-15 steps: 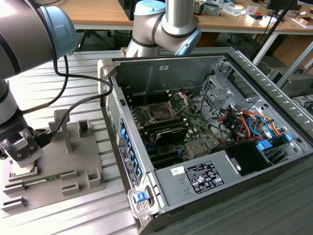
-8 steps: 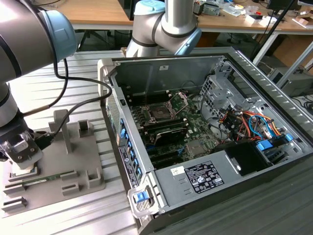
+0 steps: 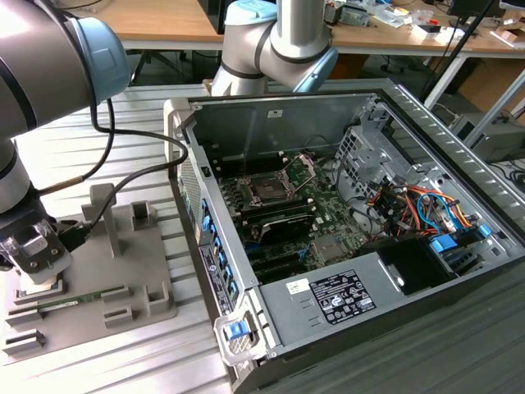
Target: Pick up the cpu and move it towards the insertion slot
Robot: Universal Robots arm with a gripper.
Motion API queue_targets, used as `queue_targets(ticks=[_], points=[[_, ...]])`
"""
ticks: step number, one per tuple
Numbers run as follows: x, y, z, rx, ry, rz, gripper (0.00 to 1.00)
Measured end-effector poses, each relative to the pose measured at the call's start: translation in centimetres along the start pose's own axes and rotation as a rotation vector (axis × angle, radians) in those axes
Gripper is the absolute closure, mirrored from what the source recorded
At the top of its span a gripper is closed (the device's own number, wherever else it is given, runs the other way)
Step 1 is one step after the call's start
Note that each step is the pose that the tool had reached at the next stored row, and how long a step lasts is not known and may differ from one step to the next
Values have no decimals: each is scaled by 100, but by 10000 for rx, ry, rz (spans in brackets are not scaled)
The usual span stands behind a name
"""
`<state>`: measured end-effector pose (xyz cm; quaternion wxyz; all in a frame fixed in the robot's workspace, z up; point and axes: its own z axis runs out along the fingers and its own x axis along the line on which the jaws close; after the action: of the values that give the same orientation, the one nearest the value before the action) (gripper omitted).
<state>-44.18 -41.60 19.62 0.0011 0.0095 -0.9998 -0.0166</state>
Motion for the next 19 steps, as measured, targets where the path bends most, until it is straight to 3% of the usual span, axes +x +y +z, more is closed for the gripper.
queue_targets(ticks=[2,4,7,18,19], points=[[-5,3,-41,-30,-56,-4,89],[0,3,-112,-12,-20,-1,89],[0,5,-174,-11,-21,0,89],[0,2,-189,-12,-21,1,89],[0,1,-190,-11,-21,0,83]])
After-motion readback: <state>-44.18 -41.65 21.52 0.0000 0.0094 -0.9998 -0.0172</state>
